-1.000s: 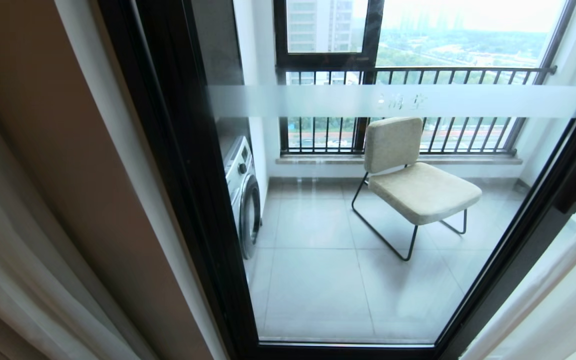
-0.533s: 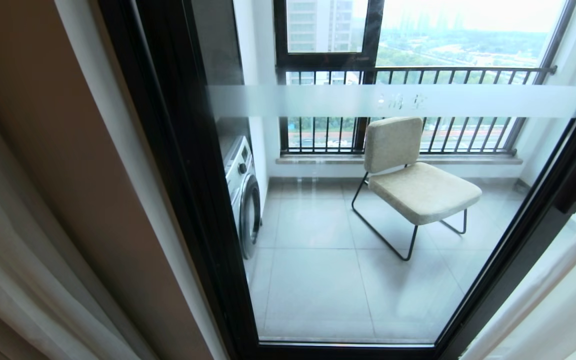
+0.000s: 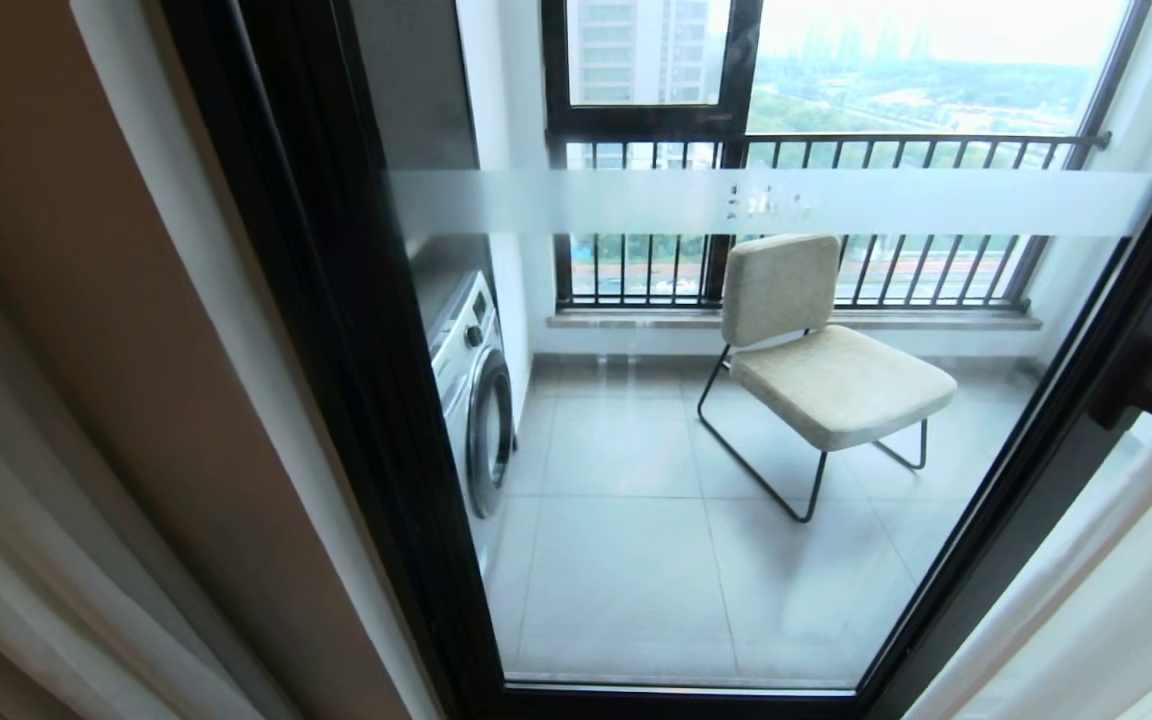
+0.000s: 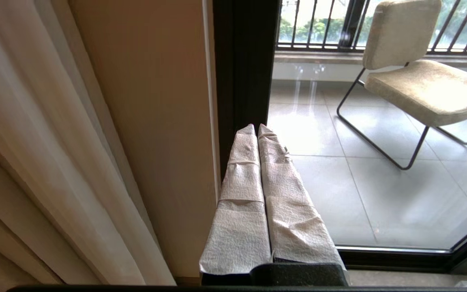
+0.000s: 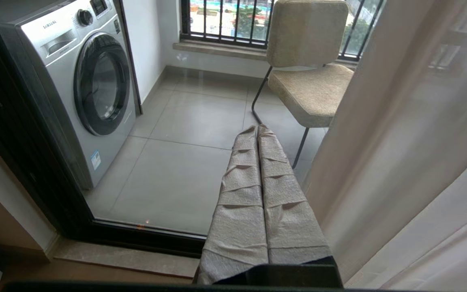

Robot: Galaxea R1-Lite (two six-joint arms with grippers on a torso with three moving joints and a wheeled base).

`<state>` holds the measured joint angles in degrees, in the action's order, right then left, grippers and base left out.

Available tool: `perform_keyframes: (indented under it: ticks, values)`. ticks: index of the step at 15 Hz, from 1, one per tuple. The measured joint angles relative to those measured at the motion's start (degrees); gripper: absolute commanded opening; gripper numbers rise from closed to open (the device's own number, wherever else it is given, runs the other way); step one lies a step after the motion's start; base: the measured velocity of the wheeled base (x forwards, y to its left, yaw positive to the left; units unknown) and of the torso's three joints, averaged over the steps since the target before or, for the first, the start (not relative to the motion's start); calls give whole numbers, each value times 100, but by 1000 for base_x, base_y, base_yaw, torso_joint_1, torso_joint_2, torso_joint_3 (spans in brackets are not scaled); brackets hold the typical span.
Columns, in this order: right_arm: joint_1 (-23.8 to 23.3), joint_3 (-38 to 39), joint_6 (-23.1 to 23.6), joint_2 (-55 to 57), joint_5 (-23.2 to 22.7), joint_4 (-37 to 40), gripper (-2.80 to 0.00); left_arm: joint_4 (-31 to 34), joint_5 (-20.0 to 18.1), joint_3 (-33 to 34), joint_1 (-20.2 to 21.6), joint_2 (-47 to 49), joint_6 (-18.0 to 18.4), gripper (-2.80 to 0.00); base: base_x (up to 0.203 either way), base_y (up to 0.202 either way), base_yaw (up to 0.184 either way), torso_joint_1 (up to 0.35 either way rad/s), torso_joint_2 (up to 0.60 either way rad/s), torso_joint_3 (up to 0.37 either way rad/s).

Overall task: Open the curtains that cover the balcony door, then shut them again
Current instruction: Pull the inner curtains open on both sides

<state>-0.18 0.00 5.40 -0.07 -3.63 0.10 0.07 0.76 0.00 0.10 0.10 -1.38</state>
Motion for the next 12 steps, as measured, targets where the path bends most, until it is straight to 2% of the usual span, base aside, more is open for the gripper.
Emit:
perform_keyframes:
  ticks: [12]
  values:
    - [0,0,1,0,-2,0,-280,2,1,0,-2,-2,1,-280,0,-193,-1,3,3,4]
